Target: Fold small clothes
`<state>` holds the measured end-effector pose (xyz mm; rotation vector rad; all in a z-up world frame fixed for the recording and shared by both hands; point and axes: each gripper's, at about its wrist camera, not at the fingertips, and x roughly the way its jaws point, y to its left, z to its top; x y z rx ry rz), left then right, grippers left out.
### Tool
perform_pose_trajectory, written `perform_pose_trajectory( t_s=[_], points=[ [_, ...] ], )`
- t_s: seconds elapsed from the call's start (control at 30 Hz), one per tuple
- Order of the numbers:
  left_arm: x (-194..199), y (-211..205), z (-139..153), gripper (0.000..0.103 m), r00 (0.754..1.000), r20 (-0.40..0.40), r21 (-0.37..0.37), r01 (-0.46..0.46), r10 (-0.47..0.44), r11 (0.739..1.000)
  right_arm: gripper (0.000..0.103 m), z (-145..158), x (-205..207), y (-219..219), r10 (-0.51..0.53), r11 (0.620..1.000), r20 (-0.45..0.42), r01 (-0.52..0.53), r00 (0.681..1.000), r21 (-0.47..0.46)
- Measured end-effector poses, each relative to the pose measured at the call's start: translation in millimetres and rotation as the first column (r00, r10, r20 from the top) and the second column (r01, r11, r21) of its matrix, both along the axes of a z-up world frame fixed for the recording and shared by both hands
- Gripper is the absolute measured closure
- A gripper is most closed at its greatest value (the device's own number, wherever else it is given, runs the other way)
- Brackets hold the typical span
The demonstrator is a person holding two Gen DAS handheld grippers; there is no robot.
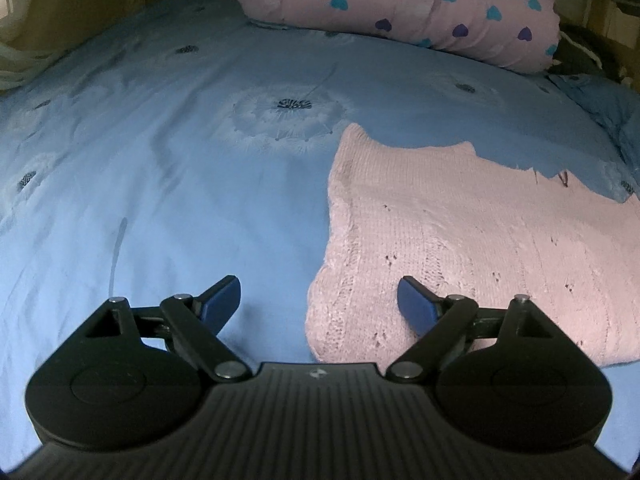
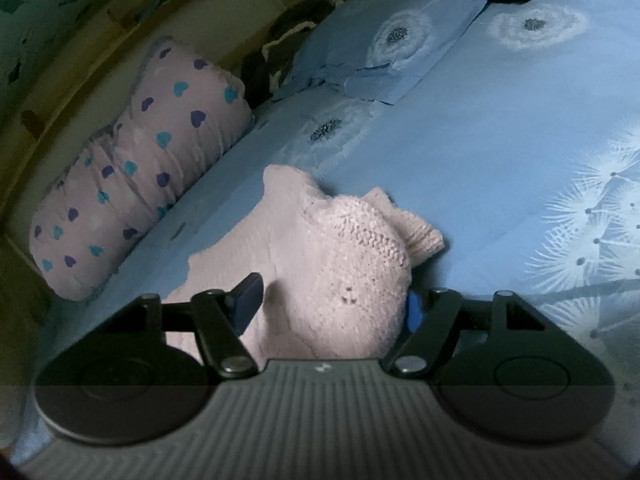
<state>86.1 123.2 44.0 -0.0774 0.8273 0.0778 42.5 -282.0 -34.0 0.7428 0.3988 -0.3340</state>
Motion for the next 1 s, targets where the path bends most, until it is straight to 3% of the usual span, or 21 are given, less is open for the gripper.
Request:
perform_pose_trajectory(
  t_s=[0.5, 0.53, 0.6, 0.67, 0.73, 1.0],
  points=[
    [2.3, 4.9, 1.5, 0.014, 1.0, 0.001, -0.008, -0.014, 0.014, 1.0, 0.033, -3.8, 14.0, -8.8, 0.0, 0.999, 0.051, -0.002, 0.999, 0.041],
    [2.8, 5.9, 1.5, 0.014, 1.0, 0.001, -0.011, -0.018, 0.018, 1.0, 0.036, -3.8, 13.9, -10.2, -0.002, 0.999, 0.051, -0.001, 0.999, 0.05],
    [3.4, 8.0, 1.3, 0.014, 1.0, -0.002, -0.015, -0.026, 0.026, 1.0, 0.058, -2.9, 13.8, -15.0, -0.017, 0.996, 0.039, 0.014, 0.999, 0.083],
    [3.5, 10.2, 1.6, 0.014, 0.999, -0.004, -0.021, -0.034, 0.034, 0.999, 0.073, -3.4, 12.8, -22.3, -0.025, 0.991, 0.033, 0.02, 0.999, 0.135],
    [3.0, 12.4, 2.1, 0.014, 0.999, -0.002, -0.025, -0.038, 0.038, 0.999, 0.076, -1.1, 15.0, -26.9, -0.005, 0.987, 0.022, 0.002, 1.0, 0.159],
    [3.3, 16.0, 1.5, 0.014, 0.999, -0.012, -0.025, -0.052, 0.052, 0.998, 0.08, 32.2, 16.6, -12.0, 0.079, 0.994, 0.046, -0.082, 0.996, 0.066]
  ],
)
